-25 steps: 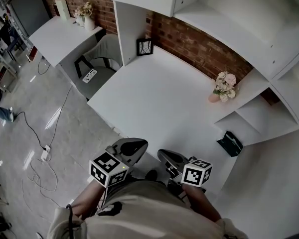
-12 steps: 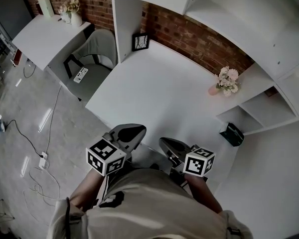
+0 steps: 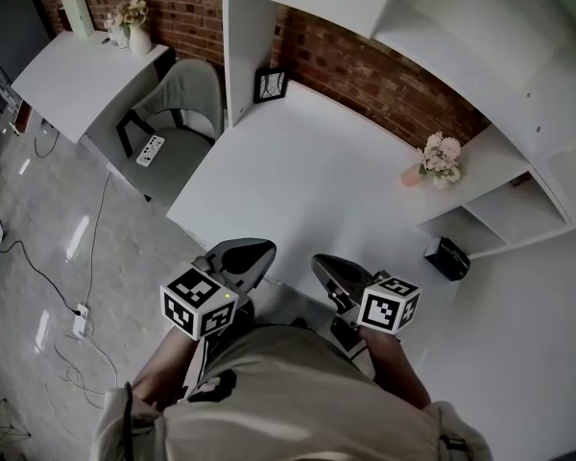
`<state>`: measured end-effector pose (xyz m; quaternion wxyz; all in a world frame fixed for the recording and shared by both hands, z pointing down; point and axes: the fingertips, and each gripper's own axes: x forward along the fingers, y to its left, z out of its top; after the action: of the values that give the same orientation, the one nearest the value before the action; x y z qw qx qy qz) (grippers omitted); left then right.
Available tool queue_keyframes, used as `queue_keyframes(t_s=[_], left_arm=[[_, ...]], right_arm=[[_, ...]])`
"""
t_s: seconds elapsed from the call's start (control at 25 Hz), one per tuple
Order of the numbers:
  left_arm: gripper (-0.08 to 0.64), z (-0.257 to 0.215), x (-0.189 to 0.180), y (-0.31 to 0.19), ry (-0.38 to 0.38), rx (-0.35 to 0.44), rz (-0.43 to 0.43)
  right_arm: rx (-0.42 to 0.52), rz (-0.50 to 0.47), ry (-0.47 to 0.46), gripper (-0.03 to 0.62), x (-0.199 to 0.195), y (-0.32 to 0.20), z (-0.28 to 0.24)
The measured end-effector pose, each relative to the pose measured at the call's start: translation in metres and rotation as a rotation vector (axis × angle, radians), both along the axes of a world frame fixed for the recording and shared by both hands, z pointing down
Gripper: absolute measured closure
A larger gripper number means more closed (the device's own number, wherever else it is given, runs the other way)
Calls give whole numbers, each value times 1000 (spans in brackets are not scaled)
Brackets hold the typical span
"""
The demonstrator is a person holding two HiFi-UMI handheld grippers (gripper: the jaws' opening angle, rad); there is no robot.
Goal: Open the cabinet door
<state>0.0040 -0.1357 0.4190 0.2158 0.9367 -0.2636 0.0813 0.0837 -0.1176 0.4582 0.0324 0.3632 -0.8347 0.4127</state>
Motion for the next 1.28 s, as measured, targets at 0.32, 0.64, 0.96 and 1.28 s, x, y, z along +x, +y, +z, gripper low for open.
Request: queue_keyframes(t_s=[0.32, 0.64, 0.96, 1.28], left_arm=[[540, -2, -28, -6, 10, 4, 14], [540, 6, -44, -13, 0, -13, 69], [540, 0, -35, -34, -7, -3, 31], [540, -2, -19, -45, -28, -15, -37]], right_arm=[[103, 102, 45, 565, 10, -35, -34], [279, 158, 104, 565, 10, -79, -92], [495, 156, 149, 565, 27, -155, -168], [653, 166, 249, 448, 37, -235, -219]])
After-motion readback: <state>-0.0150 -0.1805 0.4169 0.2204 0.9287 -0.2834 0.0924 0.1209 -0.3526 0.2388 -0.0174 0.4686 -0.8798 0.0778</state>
